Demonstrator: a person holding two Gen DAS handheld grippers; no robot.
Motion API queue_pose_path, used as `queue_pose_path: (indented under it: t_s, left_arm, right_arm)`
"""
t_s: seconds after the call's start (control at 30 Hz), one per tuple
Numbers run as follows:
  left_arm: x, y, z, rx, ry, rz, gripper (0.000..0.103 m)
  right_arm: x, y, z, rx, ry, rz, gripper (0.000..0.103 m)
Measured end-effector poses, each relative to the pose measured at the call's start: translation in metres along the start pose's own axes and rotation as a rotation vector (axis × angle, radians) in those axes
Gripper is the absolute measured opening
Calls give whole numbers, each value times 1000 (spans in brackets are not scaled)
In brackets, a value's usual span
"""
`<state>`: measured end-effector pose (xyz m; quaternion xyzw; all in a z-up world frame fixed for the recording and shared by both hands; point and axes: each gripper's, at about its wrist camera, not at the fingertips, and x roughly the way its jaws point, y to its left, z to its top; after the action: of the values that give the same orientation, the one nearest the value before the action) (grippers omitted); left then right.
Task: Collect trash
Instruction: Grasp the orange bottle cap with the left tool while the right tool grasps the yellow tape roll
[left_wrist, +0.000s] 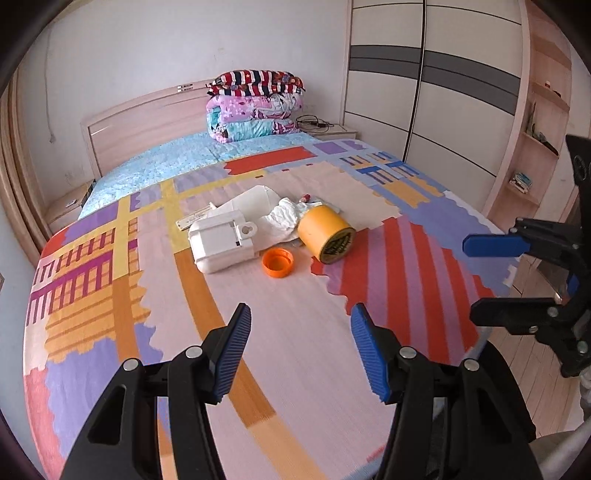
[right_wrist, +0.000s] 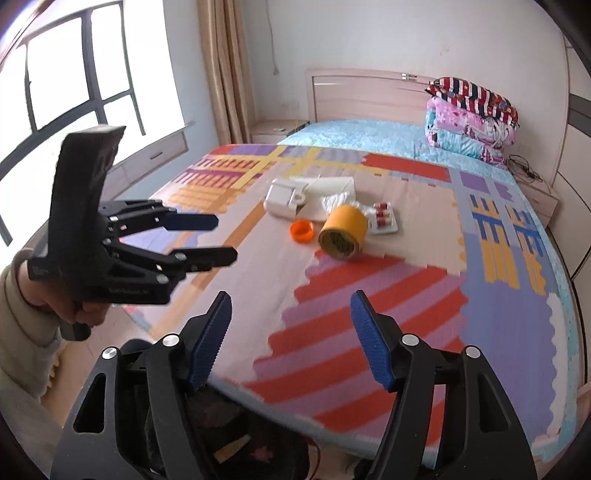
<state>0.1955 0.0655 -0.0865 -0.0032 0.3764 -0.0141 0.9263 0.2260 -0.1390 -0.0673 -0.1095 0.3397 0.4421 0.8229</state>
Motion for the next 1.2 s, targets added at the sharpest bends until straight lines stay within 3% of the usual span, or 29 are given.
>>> queue_pose_path:
  t_s: [0.2, 0.3, 1.0, 1.07, 1.13, 1.2]
  left_arm:
    - [31, 9, 13, 25, 36, 6, 54]
    - [47, 12, 18, 33, 46, 40, 54]
    - [100, 22, 31, 23, 86, 69, 53]
    - [101, 23, 32, 17, 84, 64, 48]
    - [101, 22, 33, 19, 81, 60, 35]
    - [102, 18, 34, 35, 78, 54, 29]
  right_arm:
    - [23, -9, 14, 20, 2, -12, 69]
    - [37, -20, 19, 65, 14, 9, 76]
    - [103, -49, 43, 138, 47, 9, 76]
    - [107, -48, 43, 136, 54, 8, 76]
    - [110, -47, 43, 134, 58, 1, 75]
    - [113, -48, 43, 144, 62, 3, 68]
